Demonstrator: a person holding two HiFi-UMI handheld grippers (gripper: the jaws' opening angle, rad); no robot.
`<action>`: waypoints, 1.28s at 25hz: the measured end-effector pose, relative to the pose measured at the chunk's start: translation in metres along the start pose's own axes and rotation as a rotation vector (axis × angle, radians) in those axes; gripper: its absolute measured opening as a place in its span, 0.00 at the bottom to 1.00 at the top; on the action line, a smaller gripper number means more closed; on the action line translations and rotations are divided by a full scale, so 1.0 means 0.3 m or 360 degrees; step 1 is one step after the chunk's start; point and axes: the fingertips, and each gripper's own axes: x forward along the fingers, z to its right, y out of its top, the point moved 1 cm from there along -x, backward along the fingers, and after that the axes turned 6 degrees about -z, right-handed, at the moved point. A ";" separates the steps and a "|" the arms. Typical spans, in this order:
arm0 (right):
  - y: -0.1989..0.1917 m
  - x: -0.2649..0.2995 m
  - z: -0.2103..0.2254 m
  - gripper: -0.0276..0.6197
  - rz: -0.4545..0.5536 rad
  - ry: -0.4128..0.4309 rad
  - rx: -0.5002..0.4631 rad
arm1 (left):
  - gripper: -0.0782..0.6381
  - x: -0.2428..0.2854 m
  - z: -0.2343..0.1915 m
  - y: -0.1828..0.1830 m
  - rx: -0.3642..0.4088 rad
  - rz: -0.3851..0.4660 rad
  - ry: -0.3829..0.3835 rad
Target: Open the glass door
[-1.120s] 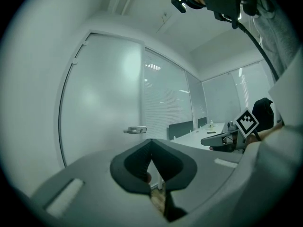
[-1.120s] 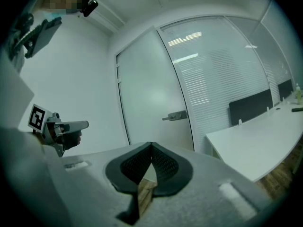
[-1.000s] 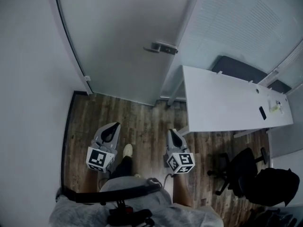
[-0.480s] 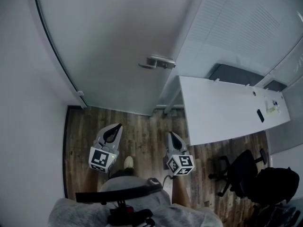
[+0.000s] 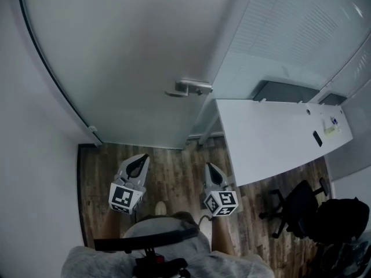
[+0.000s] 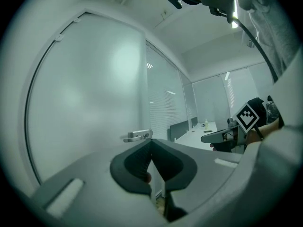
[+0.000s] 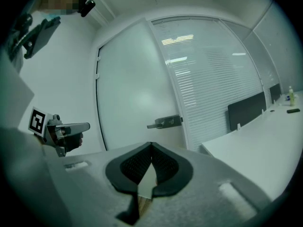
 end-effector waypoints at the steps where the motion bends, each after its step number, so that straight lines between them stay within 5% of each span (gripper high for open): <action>1: 0.001 0.006 0.000 0.05 -0.0001 -0.0008 0.0004 | 0.12 0.012 -0.003 -0.004 0.0004 -0.0007 -0.0018; 22: 0.089 0.237 0.239 0.05 -0.0030 -0.0106 0.0024 | 0.12 0.478 -0.106 -0.004 0.0152 -0.0039 -0.0161; 32: 0.095 0.316 0.296 0.05 -0.0079 -0.0103 0.0050 | 0.13 0.673 -0.154 0.016 0.0412 -0.0080 -0.0194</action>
